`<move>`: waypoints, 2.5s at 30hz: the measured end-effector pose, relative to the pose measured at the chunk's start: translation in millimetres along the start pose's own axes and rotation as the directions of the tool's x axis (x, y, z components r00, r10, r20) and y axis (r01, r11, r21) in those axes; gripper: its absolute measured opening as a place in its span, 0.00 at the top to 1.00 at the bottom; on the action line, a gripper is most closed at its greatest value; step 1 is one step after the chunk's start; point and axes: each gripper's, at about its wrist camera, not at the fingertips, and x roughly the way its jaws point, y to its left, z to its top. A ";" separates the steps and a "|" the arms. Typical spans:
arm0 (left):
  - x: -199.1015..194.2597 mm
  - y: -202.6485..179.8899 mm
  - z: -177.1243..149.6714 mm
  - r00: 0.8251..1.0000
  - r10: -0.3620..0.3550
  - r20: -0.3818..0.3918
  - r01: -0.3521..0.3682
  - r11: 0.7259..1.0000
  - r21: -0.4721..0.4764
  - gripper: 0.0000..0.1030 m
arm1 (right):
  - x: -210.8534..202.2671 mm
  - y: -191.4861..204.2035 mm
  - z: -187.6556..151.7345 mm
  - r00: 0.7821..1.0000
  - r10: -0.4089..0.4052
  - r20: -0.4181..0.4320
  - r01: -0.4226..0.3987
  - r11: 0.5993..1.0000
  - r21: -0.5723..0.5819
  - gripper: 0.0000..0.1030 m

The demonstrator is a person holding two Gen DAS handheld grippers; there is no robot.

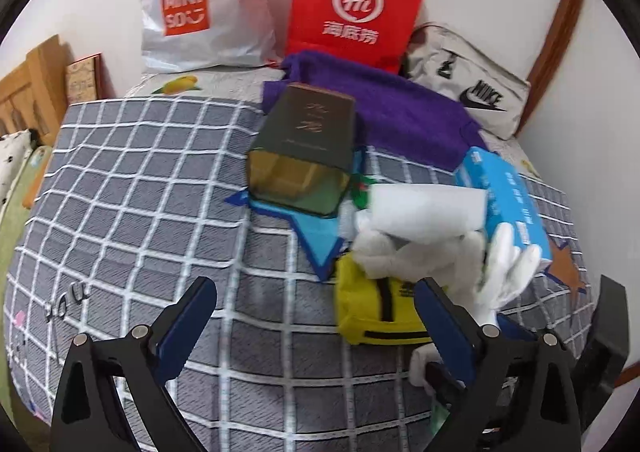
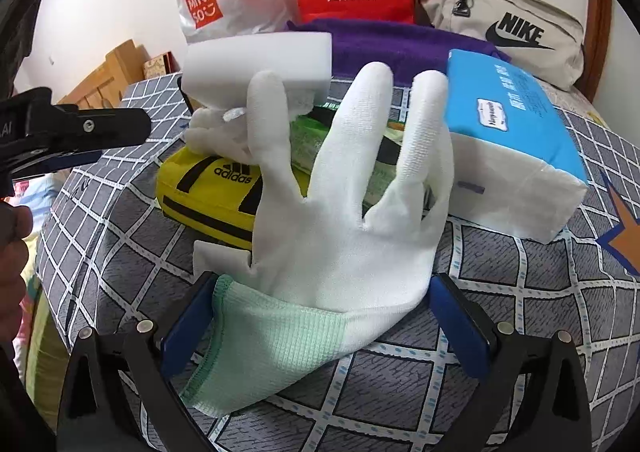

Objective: Organize soft objects
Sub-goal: 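Grasp the white glove with the right gripper while the left gripper grasps the white sponge block, then carry the glove in the right gripper while the left carries the sponge toward the purple towel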

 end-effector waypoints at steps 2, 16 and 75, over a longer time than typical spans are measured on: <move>-1.6 -8.2 3.3 1.000 -0.019 0.012 0.019 1.000 0.010 0.04 | -4.2 -0.5 -2.9 1.000 -0.023 0.017 0.024 1.000 -0.013 0.16; 22.9 -49.9 48.6 0.996 -0.091 0.020 0.088 0.989 0.115 0.03 | -19.6 -22.6 -8.5 1.000 -0.007 0.015 0.008 0.999 -0.047 0.75; -18.4 0.9 131.0 0.987 -0.069 0.146 0.060 0.996 0.062 0.33 | -81.5 -74.2 132.3 0.977 -0.015 0.211 0.006 0.999 0.045 0.87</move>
